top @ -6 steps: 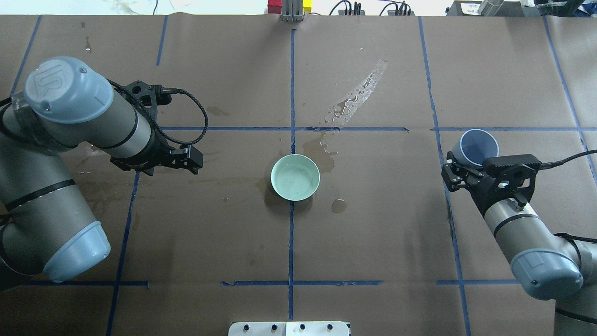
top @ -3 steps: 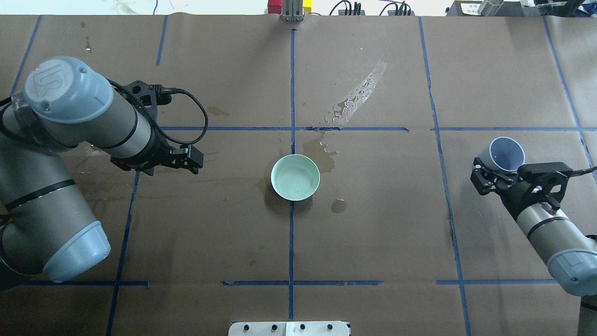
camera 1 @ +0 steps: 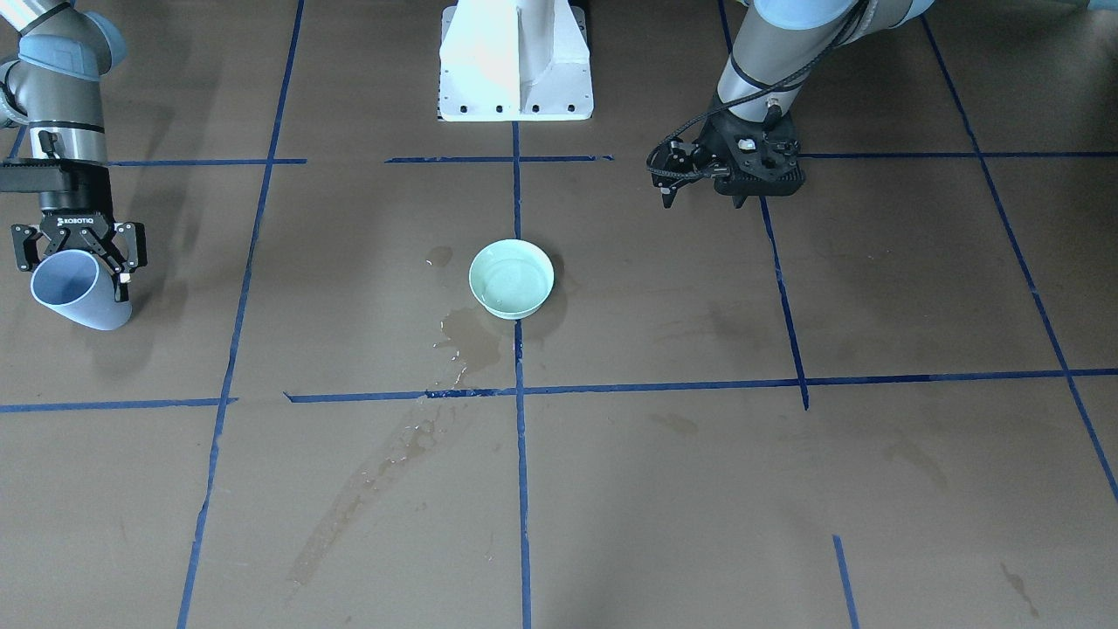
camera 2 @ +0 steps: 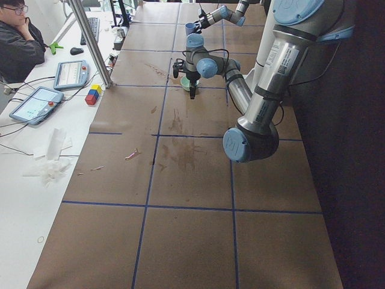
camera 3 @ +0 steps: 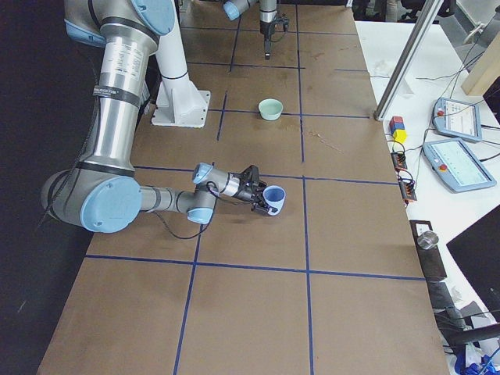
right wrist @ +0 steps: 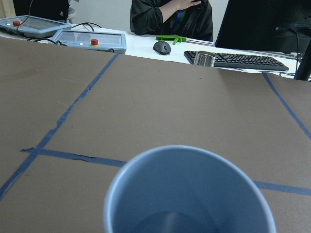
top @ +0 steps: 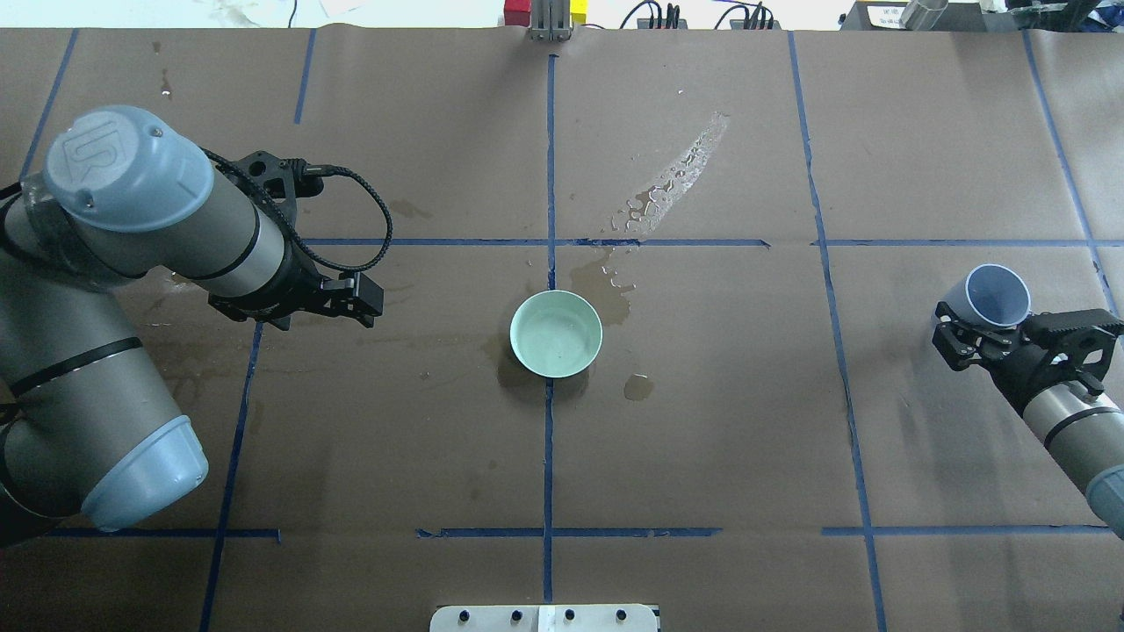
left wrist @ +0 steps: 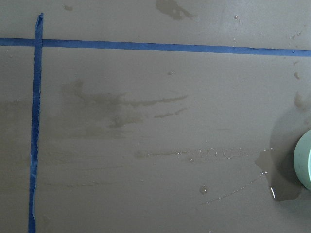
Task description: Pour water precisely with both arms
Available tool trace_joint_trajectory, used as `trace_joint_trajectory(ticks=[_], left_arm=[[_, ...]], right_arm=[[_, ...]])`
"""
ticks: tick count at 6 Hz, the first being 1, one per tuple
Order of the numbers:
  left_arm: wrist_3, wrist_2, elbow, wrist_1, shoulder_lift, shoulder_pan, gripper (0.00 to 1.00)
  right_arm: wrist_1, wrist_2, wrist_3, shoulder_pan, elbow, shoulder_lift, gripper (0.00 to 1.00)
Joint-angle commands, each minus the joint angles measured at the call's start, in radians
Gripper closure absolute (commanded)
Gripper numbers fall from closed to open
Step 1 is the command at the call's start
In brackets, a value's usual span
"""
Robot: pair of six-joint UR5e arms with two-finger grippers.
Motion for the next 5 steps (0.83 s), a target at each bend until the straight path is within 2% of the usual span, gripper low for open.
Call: trace_joint_trajectory(ticks=[1,2,3,5], left_arm=[[0.0,0.0,0.0,0.0,0.0,0.0,0.0],[0.0,0.0,0.002,0.0,0.0,0.0,0.0],[0.0,0.0,0.002,0.0,0.0,0.0,0.0],[0.0,0.0,0.002,0.0,0.0,0.0,0.0]], right_arm=[[0.006,0.004,-0.005,0.001,-0.005,0.002,0.99],[0.005,0.004,-0.005,0.001,-0.007,0.003,0.95],[0.005,0.004,-0.007,0.001,-0.007,0.003,0.78],[0.006,0.007,-0.007,-0.001,-0.005,0.006,0.57]])
